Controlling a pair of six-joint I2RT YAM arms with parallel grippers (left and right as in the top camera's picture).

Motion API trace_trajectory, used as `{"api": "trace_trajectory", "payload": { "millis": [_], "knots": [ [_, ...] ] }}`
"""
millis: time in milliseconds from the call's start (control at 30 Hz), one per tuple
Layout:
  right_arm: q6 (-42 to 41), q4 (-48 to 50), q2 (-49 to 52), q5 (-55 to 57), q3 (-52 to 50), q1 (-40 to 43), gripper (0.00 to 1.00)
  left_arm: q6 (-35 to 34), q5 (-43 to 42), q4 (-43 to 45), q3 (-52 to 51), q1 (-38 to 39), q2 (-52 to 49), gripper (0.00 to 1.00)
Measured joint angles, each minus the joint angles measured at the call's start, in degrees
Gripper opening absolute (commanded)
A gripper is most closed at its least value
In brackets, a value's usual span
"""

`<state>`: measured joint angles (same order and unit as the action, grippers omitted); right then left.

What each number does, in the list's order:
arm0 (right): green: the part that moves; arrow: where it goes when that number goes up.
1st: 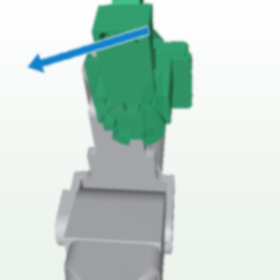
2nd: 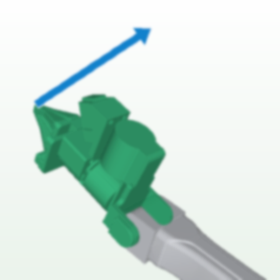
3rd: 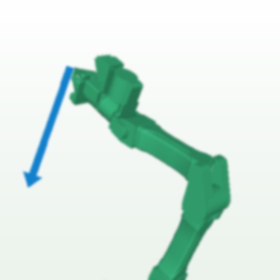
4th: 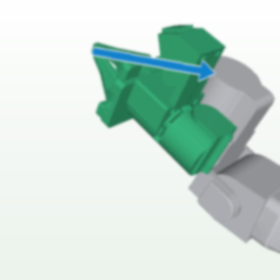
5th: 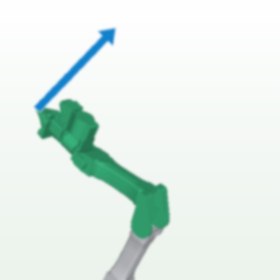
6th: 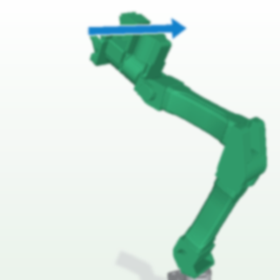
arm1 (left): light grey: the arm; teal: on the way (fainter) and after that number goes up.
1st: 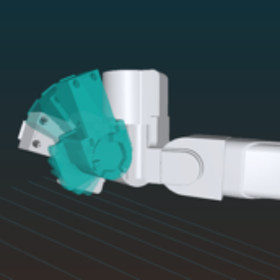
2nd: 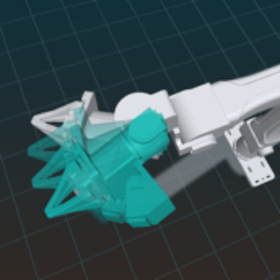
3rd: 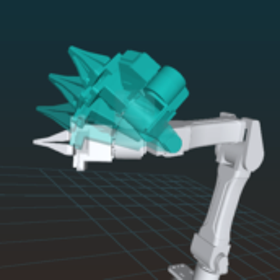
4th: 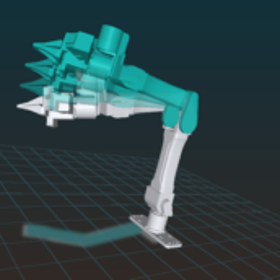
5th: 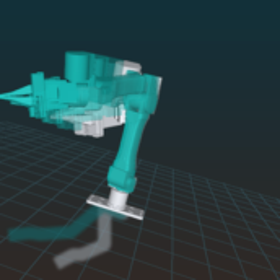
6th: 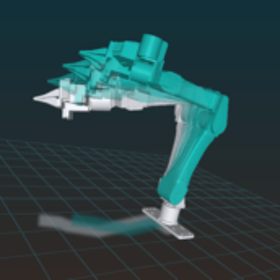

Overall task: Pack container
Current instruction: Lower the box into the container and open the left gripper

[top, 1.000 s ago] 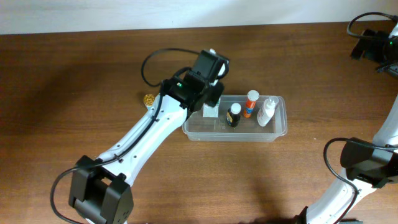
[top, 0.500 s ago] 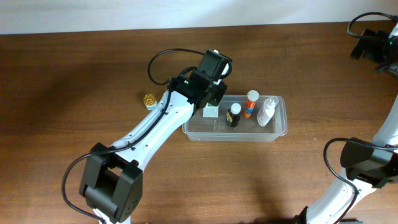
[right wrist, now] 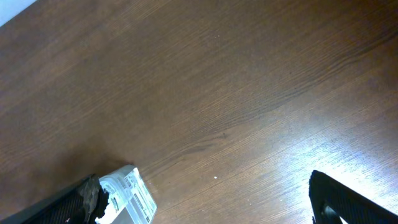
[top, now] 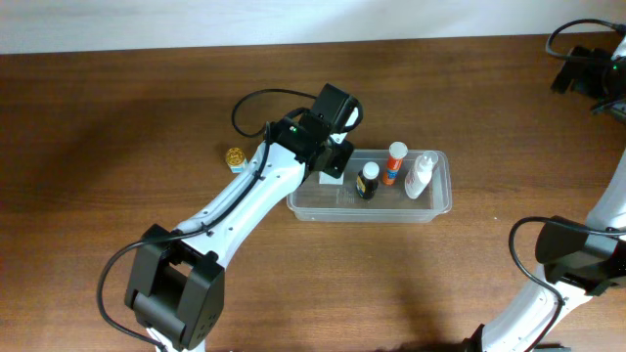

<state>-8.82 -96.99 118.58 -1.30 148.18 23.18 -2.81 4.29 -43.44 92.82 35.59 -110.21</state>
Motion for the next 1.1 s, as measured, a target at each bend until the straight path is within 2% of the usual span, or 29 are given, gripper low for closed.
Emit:
{"api": "trace_trajectory", "payload": {
  "millis": [467, 700, 967, 1067, 1100],
  "knots": [
    [0.0, 0.0, 0.0, 0.0, 0.0, 0.0, 0.98, -1.6, -1.4, -7.1, 0.5, 0.0, 0.0, 0.01],
    [0.0, 0.0, 0.0, 0.0, 0.0, 0.0, 0.98, -2.0, -5.6, -10.1, 0.8, 0.0, 0.1, 0.01],
    [0.0, 0.0, 0.0, 0.0, 0.0, 0.0, 0.98, -2.2, -7.1, -13.8, 4.7, 0.0, 2.0, 0.02],
    [0.0, 0.0, 0.0, 0.0, 0.0, 0.0, 0.98, -2.4, -6.6, -13.8, 6.3, 0.0, 5.1, 0.13],
    [0.0, 0.0, 0.0, 0.0, 0.0, 0.0, 0.98, -2.5, -5.7, -13.7, 6.8, 0.0, 6.5, 0.2]
  ]
}}
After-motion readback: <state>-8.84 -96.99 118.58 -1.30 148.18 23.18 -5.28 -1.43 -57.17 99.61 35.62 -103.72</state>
